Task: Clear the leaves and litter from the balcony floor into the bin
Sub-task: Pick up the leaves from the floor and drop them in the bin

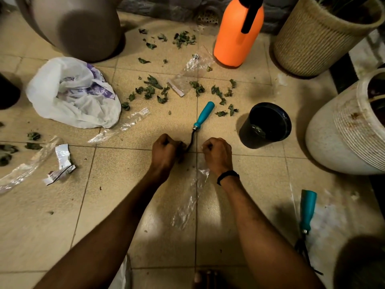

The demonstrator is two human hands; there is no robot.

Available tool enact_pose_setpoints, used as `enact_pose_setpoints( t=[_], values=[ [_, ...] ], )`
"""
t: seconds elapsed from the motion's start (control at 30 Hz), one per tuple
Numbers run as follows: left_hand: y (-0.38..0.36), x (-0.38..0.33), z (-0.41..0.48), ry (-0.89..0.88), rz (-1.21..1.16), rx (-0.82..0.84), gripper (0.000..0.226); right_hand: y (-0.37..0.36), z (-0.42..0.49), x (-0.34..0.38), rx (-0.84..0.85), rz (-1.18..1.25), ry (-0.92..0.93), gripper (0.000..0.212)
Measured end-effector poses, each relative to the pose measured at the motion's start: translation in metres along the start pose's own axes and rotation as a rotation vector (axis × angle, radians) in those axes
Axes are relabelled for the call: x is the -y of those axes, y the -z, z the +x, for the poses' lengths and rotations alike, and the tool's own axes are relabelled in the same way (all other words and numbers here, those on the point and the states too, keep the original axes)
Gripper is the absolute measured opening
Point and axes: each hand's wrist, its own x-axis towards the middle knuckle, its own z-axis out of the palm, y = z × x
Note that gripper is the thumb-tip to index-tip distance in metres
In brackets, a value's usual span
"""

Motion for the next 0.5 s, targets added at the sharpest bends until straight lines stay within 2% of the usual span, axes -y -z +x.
enact_pose_setpoints(
  t=[0.03,0.13,0.23,0.33,0.5],
  values=[
    [0.004,0.002,-0.003,0.025,-0.062,-0.009,0.01,0.002,0.001,0.0,-0.012,0.038,-0.038,0.009],
    [0.014,0.011,-0.013,-0.077,0.048,-0.012,0.008,0.007,-0.002,-0.001,-0.026,0.125,-0.118,0.019],
    [0.019,0.021,-0.023,-0.074,0.044,0.048,0.022,0.013,-0.007,-0.001,0.045,0.129,-0.101,0.022],
    [0.021,0.025,-0.033,0.039,-0.213,0.121,0.034,0.017,-0.012,0.002,0.163,0.109,-0.053,0.013],
    [0.027,0.023,-0.04,0.159,-0.534,0.284,0.025,0.021,-0.017,0.004,0.339,-0.121,-0.021,0.01]
  ],
)
